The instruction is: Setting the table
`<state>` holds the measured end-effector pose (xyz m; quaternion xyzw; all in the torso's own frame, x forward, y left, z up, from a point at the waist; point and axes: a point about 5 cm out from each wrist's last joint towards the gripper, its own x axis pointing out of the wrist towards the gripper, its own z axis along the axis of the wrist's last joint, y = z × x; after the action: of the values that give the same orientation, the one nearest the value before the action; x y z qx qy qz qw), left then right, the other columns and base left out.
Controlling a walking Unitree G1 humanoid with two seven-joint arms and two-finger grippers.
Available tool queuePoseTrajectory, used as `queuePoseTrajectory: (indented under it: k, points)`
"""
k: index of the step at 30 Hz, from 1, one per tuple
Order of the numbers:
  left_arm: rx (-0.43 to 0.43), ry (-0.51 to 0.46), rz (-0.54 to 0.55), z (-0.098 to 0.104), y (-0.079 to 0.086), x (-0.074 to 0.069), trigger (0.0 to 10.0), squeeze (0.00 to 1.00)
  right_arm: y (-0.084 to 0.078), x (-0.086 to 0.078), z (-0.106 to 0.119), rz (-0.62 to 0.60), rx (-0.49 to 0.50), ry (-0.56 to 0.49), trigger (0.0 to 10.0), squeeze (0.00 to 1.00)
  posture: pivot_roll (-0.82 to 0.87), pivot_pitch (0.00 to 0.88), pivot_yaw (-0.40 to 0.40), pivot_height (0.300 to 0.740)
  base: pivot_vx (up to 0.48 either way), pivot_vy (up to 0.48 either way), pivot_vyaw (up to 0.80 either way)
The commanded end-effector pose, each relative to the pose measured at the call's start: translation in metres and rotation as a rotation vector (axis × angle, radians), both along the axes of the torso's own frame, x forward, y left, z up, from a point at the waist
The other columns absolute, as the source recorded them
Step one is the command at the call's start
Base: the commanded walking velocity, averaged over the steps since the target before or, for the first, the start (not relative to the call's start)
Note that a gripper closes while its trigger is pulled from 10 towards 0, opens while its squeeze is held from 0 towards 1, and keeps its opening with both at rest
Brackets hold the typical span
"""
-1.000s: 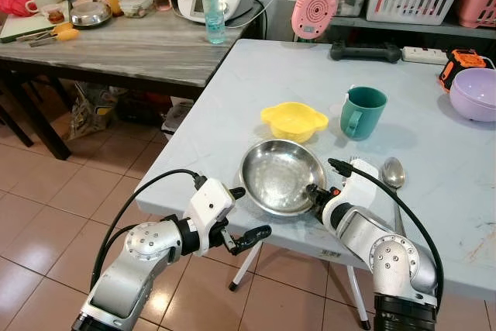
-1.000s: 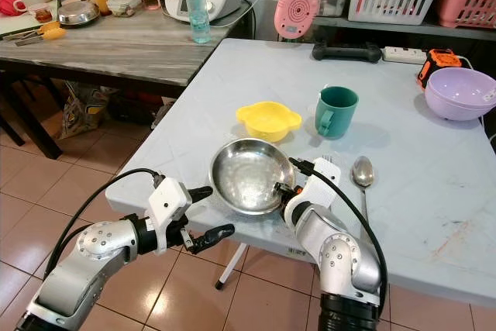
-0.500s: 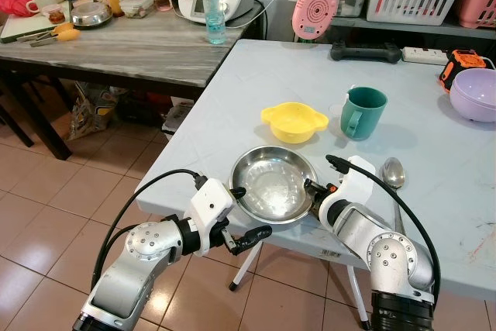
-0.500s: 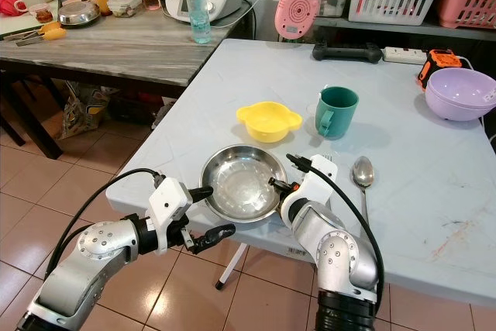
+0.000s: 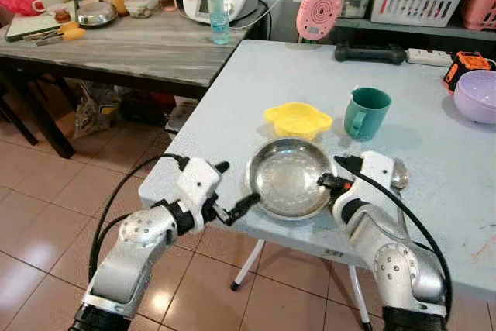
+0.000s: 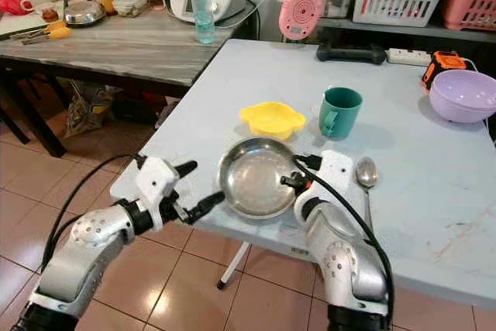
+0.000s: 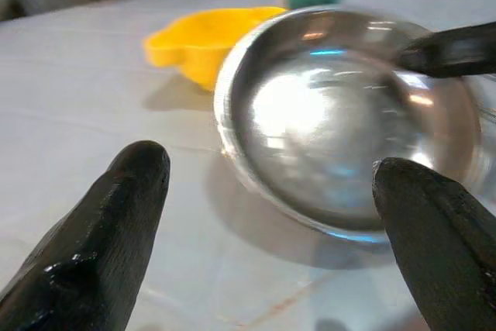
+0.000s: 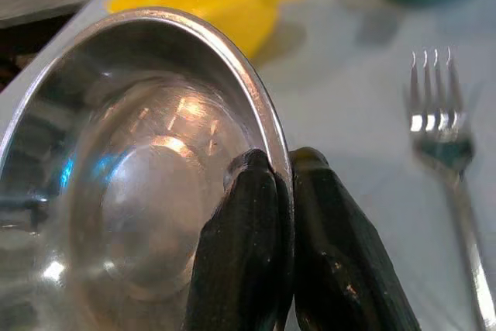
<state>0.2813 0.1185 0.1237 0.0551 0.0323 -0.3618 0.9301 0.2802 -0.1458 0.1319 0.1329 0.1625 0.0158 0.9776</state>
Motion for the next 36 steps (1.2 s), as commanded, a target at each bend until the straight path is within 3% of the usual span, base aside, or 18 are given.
queuePoseTrajectory:
  k: [1,7,9,10,11,13,14,18,23,28,36]
  points:
    - [-0.005,-0.028,0.099,0.004,0.012,0.009,10.0,0.0,0.003,-0.002,0.007,0.019,-0.028,-0.056,0.0,0.0,-0.1,0.012,0.05,0.74,0.0,0.0,0.0]
    - [-0.032,-0.032,0.273,0.003,0.029,0.02,10.0,0.0,-0.003,-0.007,0.015,-0.007,-0.101,-0.148,0.0,0.0,-0.1,0.014,0.055,0.74,0.0,0.0,0.0]
    - [-0.042,-0.009,0.333,0.0,0.036,0.024,10.0,0.0,-0.008,-0.009,0.02,-0.041,-0.114,-0.202,4.3,0.0,-0.1,0.013,0.054,0.74,0.0,0.0,0.0]
    - [-0.042,-0.009,0.333,0.0,0.036,0.024,10.0,0.0,-0.008,-0.009,0.02,-0.041,-0.114,-0.202,4.3,0.0,-0.1,0.013,0.054,0.74,0.0,0.0,0.0]
    - [-0.044,-0.003,0.343,-0.002,0.037,0.024,10.0,0.0,-0.01,-0.011,0.023,-0.047,-0.113,-0.225,7.5,0.0,-0.11,0.012,0.054,0.74,0.0,0.0,0.0]
    - [-0.044,-0.003,0.346,-0.002,0.037,0.024,10.0,0.0,-0.011,-0.011,0.023,-0.049,-0.11,-0.232,7.5,0.0,-0.11,0.012,0.054,0.74,0.0,0.0,0.0]
    - [-0.048,-0.003,0.355,-0.003,0.037,0.024,10.0,0.0,-0.014,-0.013,0.025,-0.067,-0.116,-0.249,10.0,0.0,-0.1,0.014,0.054,0.74,0.0,0.0,0.0]
    - [-0.074,0.014,0.433,-0.009,0.039,0.024,10.0,0.0,-0.024,-0.017,0.03,-0.121,-0.142,-0.323,10.0,0.0,-0.1,0.014,0.052,0.74,0.0,0.0,0.0]
    - [-0.081,0.007,0.487,-0.013,0.042,0.022,10.0,0.0,-0.028,-0.019,0.029,-0.157,-0.15,-0.34,10.0,0.0,-0.1,0.013,0.053,0.74,0.0,0.0,0.0]
    - [-0.091,0.021,0.5,-0.016,0.041,0.02,10.0,0.0,-0.029,-0.02,0.026,-0.172,-0.144,-0.334,10.0,0.0,-0.1,0.011,0.055,0.74,0.0,0.0,0.0]
    - [-0.095,0.014,0.495,-0.014,0.038,0.025,10.0,0.0,-0.028,-0.018,0.025,-0.17,-0.138,-0.34,10.0,0.0,-0.1,0.014,0.056,0.74,0.0,0.0,-0.74]
